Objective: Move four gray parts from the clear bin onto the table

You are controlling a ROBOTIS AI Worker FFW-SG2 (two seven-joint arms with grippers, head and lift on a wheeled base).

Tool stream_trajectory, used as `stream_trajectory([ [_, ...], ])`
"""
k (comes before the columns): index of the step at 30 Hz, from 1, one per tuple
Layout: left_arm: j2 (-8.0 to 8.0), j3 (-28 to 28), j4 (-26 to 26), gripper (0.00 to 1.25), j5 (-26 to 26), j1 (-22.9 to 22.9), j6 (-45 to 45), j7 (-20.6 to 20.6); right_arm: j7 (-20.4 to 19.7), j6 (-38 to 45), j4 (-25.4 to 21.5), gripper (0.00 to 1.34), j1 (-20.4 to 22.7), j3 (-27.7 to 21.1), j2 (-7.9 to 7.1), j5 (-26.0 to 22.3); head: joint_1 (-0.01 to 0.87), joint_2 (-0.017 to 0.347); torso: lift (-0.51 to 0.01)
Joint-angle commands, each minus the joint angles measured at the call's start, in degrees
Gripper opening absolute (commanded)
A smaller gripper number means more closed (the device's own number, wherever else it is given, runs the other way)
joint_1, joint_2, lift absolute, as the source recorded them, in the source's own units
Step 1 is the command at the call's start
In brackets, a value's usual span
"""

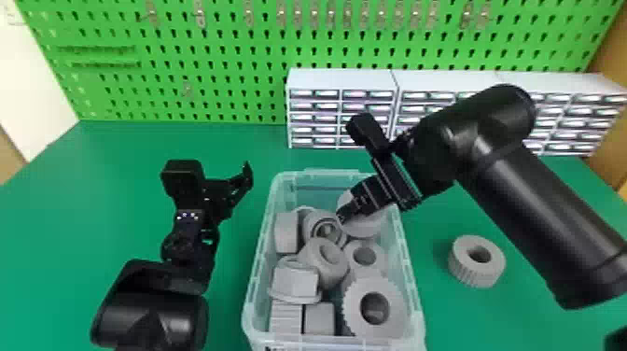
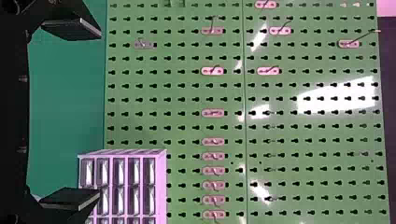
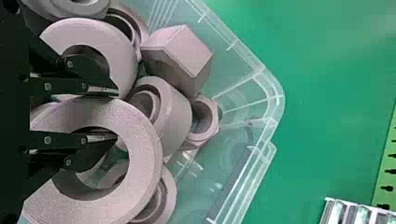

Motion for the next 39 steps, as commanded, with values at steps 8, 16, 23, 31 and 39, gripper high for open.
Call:
stream_trajectory([
  [8,0.09,0.0,0.0,1.15,0.0,0.1,0.0,0.0,0.0,-0.2,-1.0,0.33,-0.6,-1.0,0.21,-0.2,0.693,0.072,-0.052],
  [16,0.26,0.0,0.0,1.15,0.0,0.3,0.0,0.0,0.0,-0.1,-1.7,0.33,-0.9,-2.0,0.21,0.1,0.693,0.072,-0.052],
  [23,0.26,0.0,0.0,1.15,0.0,0.3,0.0,0.0,0.0,0.9,-2.9,0.33,-1.0,-3.9,0.21,1.6,0.693,0.072,-0.052],
  [31,0.35,-0.1,0.0,1.15,0.1,0.4,0.0,0.0,0.0,2.0,-4.0,0.33,-0.6,-6.9,0.04,3.3,0.693,0.072,-0.052],
  [39,0.44,-0.1,0.0,1.15,0.1,0.4,0.0,0.0,0.0,3.5,-5.8,0.33,0.1,-10.2,-0.32,5.6,0.693,0.072,-0.052],
])
